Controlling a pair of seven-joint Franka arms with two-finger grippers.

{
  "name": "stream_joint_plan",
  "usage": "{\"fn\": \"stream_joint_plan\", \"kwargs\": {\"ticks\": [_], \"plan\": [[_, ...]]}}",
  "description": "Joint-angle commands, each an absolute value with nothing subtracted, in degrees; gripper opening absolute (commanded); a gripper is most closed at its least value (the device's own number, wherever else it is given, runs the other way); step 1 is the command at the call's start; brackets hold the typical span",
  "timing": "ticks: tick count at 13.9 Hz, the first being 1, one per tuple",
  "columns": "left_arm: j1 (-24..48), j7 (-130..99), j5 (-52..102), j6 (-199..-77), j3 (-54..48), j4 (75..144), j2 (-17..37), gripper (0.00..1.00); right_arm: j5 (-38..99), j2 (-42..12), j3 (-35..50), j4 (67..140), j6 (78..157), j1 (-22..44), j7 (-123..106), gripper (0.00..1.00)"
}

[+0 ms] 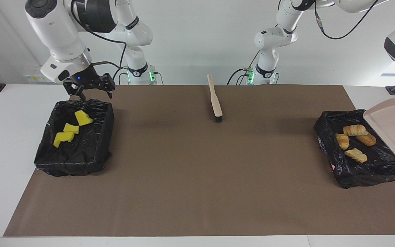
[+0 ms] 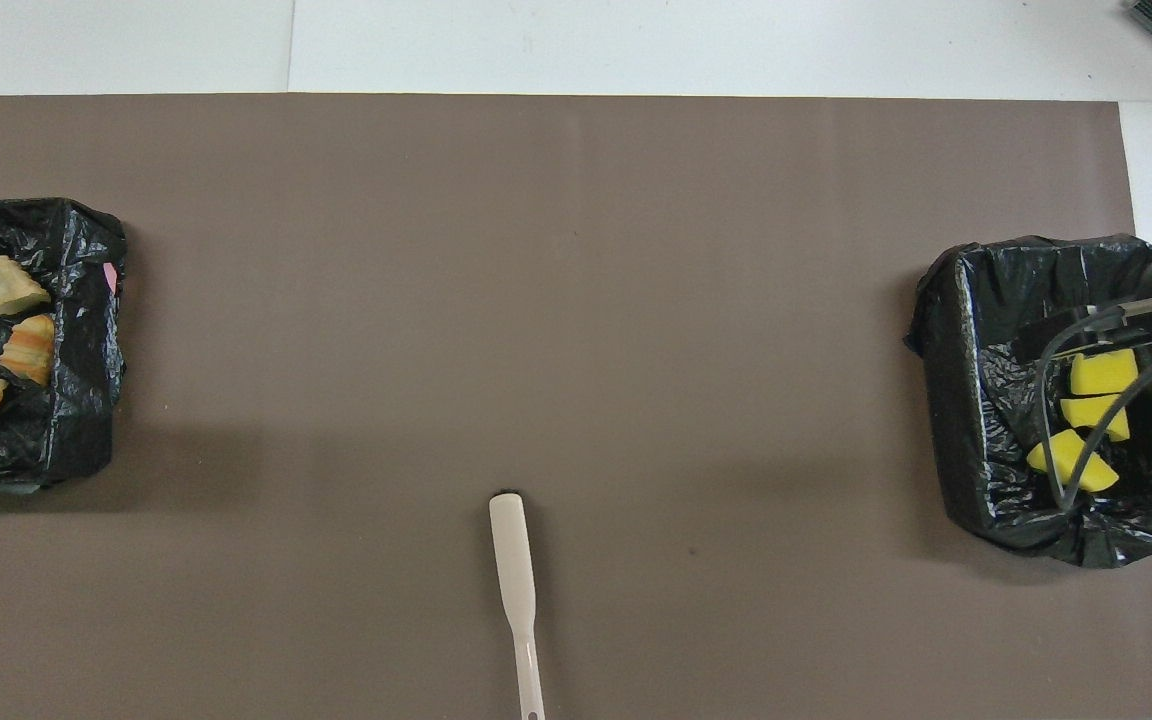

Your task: Sweep and dump trash in bin

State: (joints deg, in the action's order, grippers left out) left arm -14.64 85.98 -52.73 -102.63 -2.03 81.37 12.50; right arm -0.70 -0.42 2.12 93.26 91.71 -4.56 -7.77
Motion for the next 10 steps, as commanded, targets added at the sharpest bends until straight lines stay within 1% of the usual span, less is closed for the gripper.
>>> {"fn": "stream_joint_plan", "kwargs": {"ticks": [1,3,5,8,10], "plan": [[-13.01,86.49,-45.12,-101.08,-1.41,78.75,12.31,0.00,-0.44,2.18,2.20,93.51,92.20,-5.10,-1.17,1.00],[-12.39,79.77,-36.44,-98.19,-1.58,77.70,11.00,0.00,-0.35,2.81,2.28,94.48,92.28,-5.01,-0.52,1.00],[-11.52,62.23,-25.09,-93.80,-2.02,78.92,7.66,0.00,-0.35,2.81,2.29,94.48,92.29,-4.40,-0.27,1.00],[-4.77,44.52,-21.38,-86.68,-3.08,81.64,5.54,0.00,-0.53,2.81,2.46,94.22,92.11,-4.39,-0.53,1.00],[-0.81,30.74,-13.13,-84.64,-3.08,85.06,3.35,0.00,-0.53,2.81,2.46,94.22,92.11,-4.39,-0.53,1.00]]}}
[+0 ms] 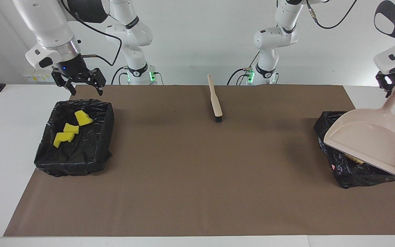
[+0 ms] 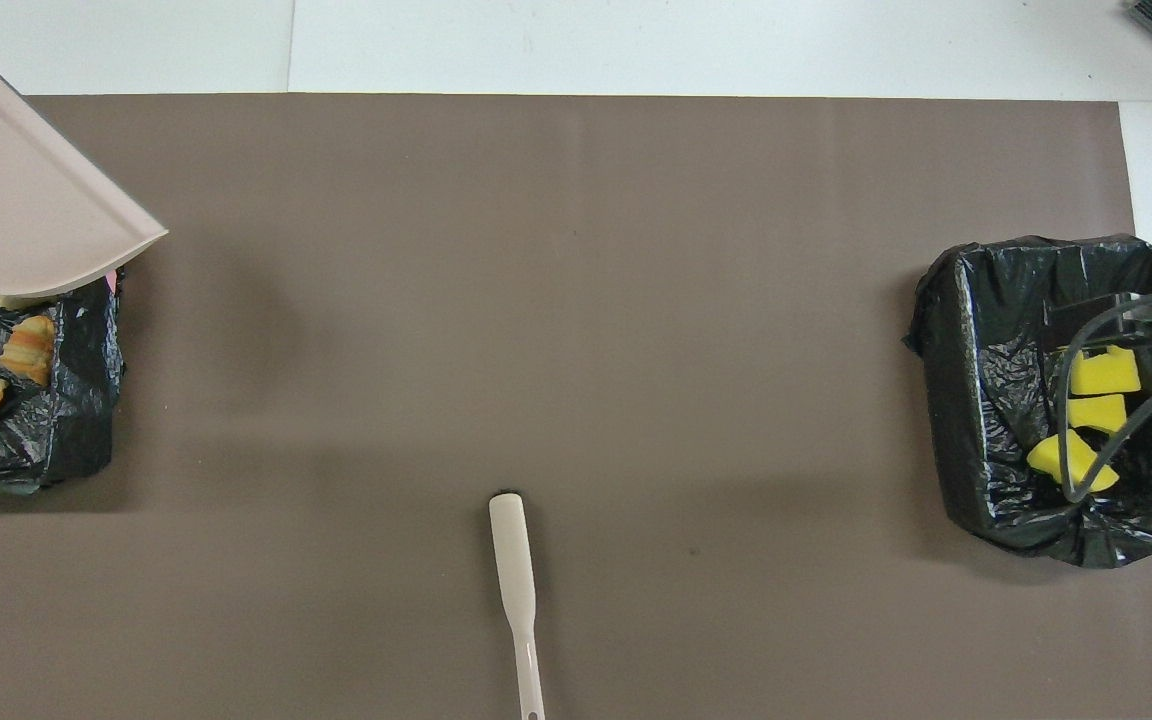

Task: Sweep and dump trash in bin
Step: 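Place the dustpan back at the table center with the left gripper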

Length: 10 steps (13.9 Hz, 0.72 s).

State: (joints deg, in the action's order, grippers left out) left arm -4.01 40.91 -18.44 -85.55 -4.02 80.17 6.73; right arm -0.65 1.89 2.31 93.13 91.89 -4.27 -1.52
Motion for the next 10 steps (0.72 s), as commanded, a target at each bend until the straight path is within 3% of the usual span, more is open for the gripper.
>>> {"fn": "stream_joint_plan", "kwargs": {"ticks": [1,3,6,10], "plan": [[1.56,23.28,-9.53,-84.99,-3.08,88.12,1.77,0.00,-0.53,2.73,2.46,94.22,92.11,-4.39,-0.53,1.00],[7.26,6.42,-3.20,-87.00,-3.08,93.75,0.44,0.00,-0.53,2.81,2.37,94.22,92.02,-4.39,-0.61,1.00],[16.66,-15.32,4.73,-100.15,-3.08,100.88,1.05,0.00,-0.53,2.72,2.37,94.22,91.76,-5.01,-0.53,1.00],[28.18,-28.09,6.33,-114.58,-3.08,107.05,6.74,0.00,-0.53,2.72,2.46,94.22,91.85,-4.39,-0.53,1.00]]}}
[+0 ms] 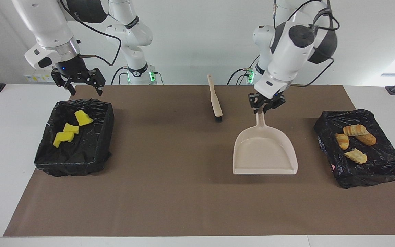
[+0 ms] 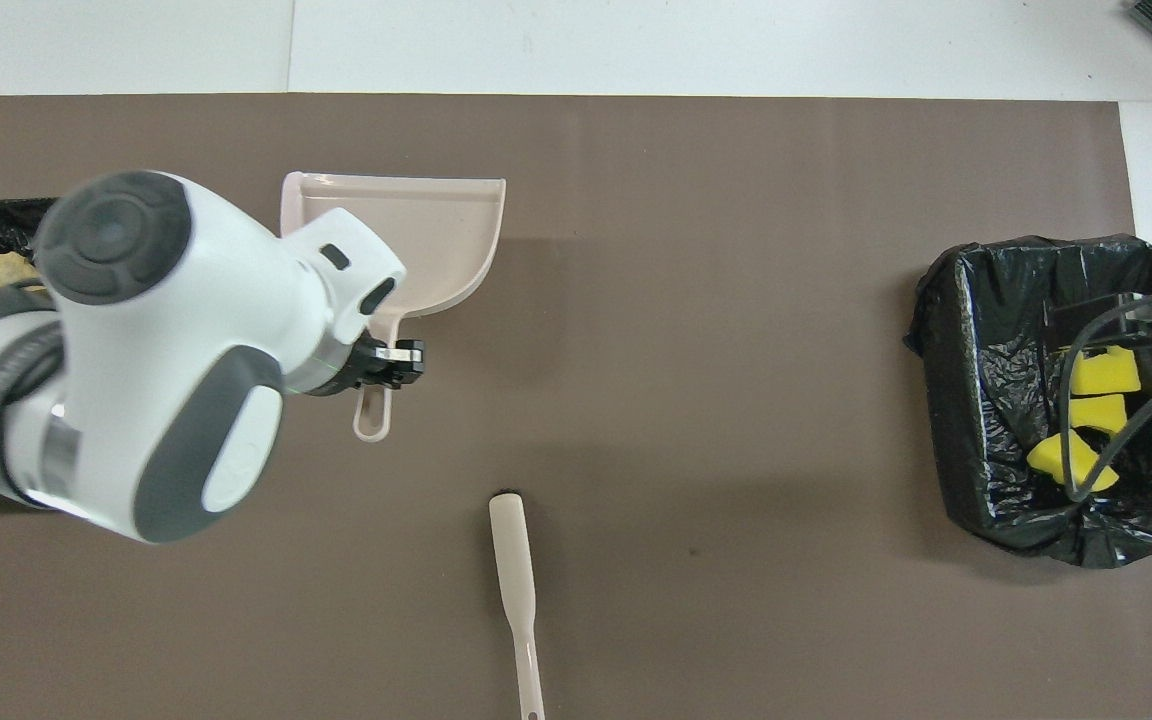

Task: Sweep and dump trash in bin
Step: 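Place the dustpan back at the table center with the left gripper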

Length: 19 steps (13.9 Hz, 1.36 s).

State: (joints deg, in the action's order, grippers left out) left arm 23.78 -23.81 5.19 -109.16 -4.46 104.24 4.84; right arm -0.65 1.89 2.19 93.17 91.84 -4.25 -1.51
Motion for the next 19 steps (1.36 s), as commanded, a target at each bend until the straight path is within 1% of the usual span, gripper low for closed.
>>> {"fn": "stream_joint_plan", "kwargs": {"ticks": [1,3,5,11,12,13,14,17,19], "plan": [[31.17,-31.00,6.33,-117.57,-3.08,107.31,9.12,0.00,-0.53,2.72,2.46,94.22,91.85,-4.48,-0.53,1.00],[34.17,-31.03,6.33,-122.84,-3.16,111.42,9.75,0.00,-0.53,2.72,2.46,94.22,91.85,-4.48,-0.53,1.00],[34.80,-30.41,6.33,-126.90,-3.25,114.77,9.76,0.00,-0.53,2.72,2.46,94.22,91.85,-4.39,-0.53,1.00],[34.19,-27.86,6.33,-126.74,-3.16,114.97,10.55,0.00,-0.53,2.72,2.46,94.22,91.85,-4.39,-0.53,1.00],[33.84,-28.21,6.50,-126.48,-3.16,114.70,10.63,0.46,-0.53,2.72,2.46,94.22,91.85,-4.48,-0.53,1.00],[33.66,-27.34,6.50,-126.47,-3.08,114.61,10.37,0.99,-0.53,2.72,2.46,94.22,91.85,-4.48,-0.53,1.00],[33.40,-27.42,6.50,-125.34,-2.73,113.74,9.68,1.00,-0.53,2.72,2.46,94.22,91.85,-4.48,-0.53,1.00],[28.84,-25.24,5.81,-116.49,-2.55,109.17,7.92,1.00,-0.53,2.72,2.46,94.22,91.85,-4.48,-0.53,1.00],[23.06,-17.10,5.80,-111.91,-2.29,109.07,3.02,1.00,-0.53,2.72,2.46,94.22,91.85,-4.48,-0.53,1.00]]}}
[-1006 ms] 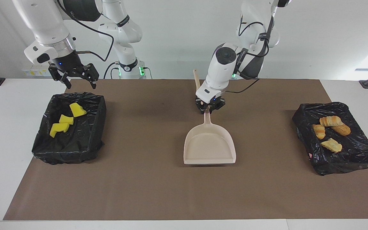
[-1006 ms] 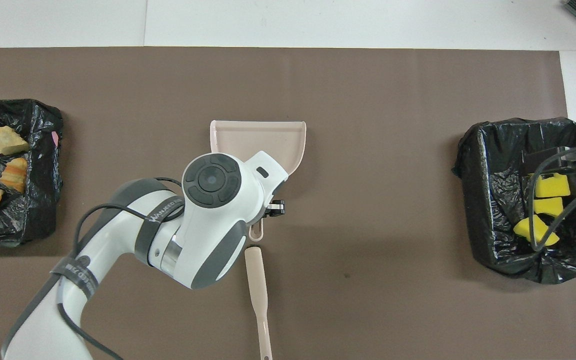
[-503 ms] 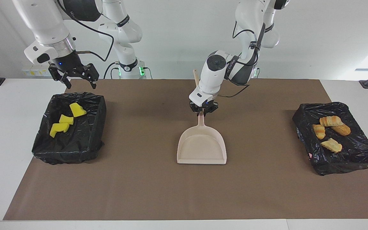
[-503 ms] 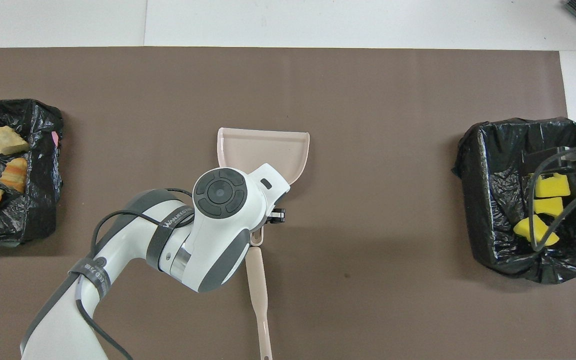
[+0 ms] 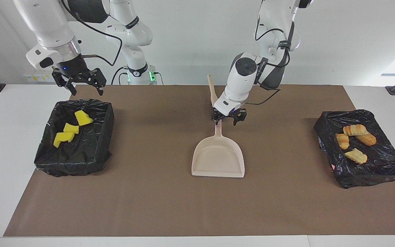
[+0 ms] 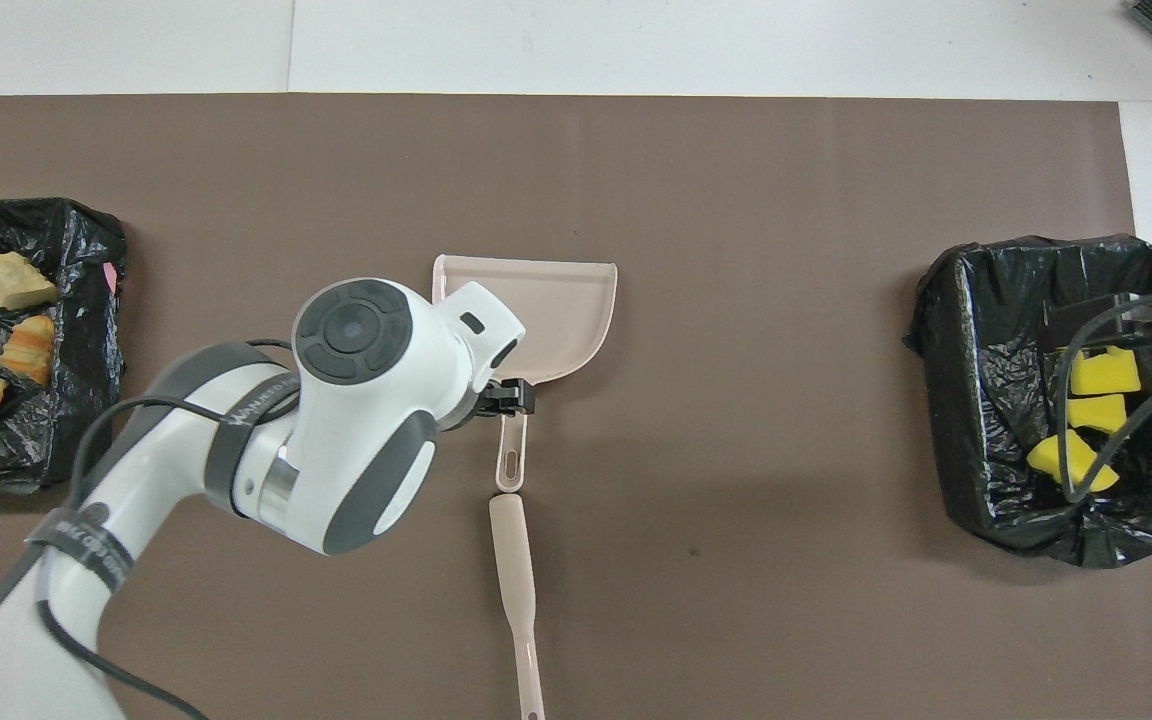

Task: Sweep and dump trash in bin
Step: 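Place the dustpan back at the table center with the left gripper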

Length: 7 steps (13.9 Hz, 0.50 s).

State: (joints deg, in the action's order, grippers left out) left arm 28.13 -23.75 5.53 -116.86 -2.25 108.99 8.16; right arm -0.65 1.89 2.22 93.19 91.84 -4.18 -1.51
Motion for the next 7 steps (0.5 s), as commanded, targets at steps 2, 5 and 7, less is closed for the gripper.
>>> {"fn": "stream_joint_plan", "kwargs": {"ticks": [2,5,7], "plan": [[17.69,-7.69,5.80,-105.59,-2.29,108.72,-1.04,1.00,-0.53,2.72,2.46,94.22,91.85,-4.48,-0.53,1.00],[11.01,2.61,5.80,-99.42,-2.29,107.06,-3.42,1.00,-0.53,2.72,2.46,94.22,91.85,-4.48,-0.53,1.00],[7.75,5.44,5.71,-96.08,-2.20,104.43,-3.43,1.00,-0.53,2.72,2.46,94.22,91.85,-4.48,-0.53,1.00]]}}
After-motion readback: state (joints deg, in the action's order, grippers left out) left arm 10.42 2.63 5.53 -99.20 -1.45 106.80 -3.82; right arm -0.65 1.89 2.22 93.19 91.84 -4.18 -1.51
